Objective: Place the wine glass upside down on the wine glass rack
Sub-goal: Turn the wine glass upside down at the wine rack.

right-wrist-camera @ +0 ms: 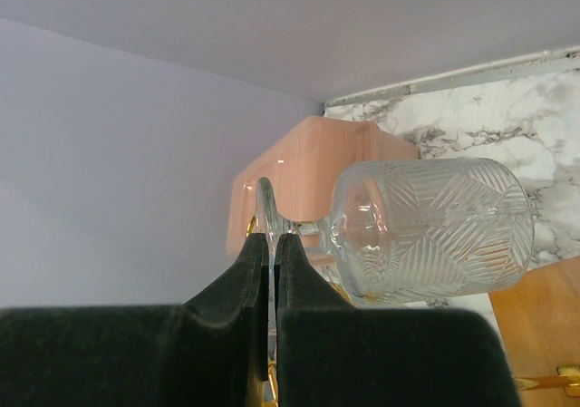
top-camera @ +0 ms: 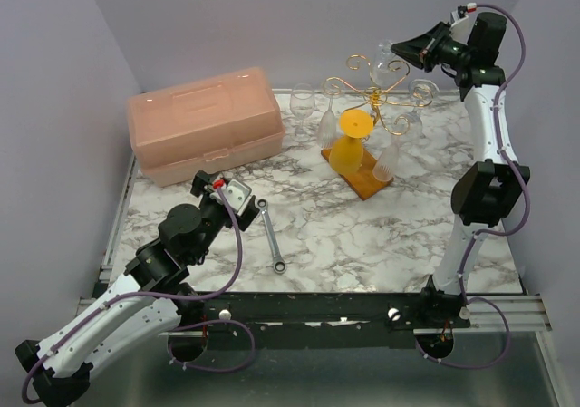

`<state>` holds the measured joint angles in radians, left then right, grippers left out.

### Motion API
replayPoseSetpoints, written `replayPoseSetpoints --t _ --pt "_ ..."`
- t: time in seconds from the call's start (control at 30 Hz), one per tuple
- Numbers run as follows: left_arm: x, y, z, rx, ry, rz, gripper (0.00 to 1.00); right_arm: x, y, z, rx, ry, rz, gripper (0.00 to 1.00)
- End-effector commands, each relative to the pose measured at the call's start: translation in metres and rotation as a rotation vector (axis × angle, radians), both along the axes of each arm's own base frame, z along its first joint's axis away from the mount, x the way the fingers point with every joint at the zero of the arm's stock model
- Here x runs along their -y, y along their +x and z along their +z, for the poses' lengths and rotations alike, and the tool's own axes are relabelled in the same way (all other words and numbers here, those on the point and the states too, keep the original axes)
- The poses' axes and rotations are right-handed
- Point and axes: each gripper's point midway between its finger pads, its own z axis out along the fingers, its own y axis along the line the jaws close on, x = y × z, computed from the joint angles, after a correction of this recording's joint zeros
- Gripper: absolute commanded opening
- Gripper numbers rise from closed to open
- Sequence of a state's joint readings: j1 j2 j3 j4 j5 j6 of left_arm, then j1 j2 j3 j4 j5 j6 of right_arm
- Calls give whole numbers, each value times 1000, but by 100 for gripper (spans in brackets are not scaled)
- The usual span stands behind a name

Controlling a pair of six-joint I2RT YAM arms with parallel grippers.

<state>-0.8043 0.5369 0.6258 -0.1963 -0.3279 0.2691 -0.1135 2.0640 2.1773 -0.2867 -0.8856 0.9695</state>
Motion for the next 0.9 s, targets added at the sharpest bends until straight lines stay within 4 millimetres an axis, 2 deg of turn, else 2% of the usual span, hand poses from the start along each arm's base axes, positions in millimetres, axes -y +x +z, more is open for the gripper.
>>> replayPoseSetpoints --t 0.0,0.23,0.53,0.87 --pt "2 2 2 10 -7 -6 98 -4 -4 10 43 20 67 0" --pt "2 3 0 5 -2 -3 98 -7 -6 6 37 32 108 0" --pt "3 5 -1 1 2 -3 99 -9 -13 12 47 35 146 0" --pt "1 6 -2 -1 2 2 99 2 -17 16 53 36 150 0"
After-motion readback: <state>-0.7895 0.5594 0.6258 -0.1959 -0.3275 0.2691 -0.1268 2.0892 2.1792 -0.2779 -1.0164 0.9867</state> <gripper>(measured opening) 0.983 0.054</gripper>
